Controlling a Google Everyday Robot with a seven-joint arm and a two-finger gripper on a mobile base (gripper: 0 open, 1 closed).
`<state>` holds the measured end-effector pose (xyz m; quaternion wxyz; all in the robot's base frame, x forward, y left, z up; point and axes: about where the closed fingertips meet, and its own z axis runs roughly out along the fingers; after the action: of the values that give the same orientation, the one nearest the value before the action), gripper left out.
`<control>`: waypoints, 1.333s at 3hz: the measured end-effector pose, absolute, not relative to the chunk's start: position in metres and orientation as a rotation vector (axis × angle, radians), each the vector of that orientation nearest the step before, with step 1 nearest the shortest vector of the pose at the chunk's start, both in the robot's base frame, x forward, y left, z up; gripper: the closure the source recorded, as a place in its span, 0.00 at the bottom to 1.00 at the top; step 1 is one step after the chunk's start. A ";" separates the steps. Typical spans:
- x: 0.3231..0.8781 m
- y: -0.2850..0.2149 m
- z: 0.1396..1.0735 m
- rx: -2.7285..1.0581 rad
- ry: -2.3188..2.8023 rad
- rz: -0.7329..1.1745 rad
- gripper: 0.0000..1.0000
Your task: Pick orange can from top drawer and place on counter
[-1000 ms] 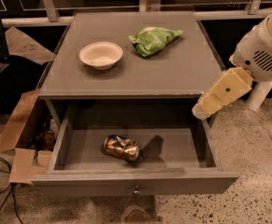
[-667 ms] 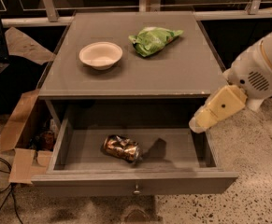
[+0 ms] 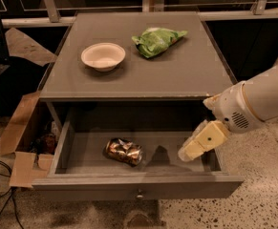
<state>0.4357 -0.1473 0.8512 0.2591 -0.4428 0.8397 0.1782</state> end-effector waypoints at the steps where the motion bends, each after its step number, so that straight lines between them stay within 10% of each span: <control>1: 0.435 -0.130 0.831 -1.273 2.253 0.511 0.00; 4: 0.435 -0.130 0.798 -1.140 2.293 0.482 0.00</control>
Offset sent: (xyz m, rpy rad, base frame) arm -0.0007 0.0164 -0.0196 -0.0009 0.0096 0.0576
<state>0.4347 -0.1300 0.7977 0.2649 -0.4220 0.8485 0.1785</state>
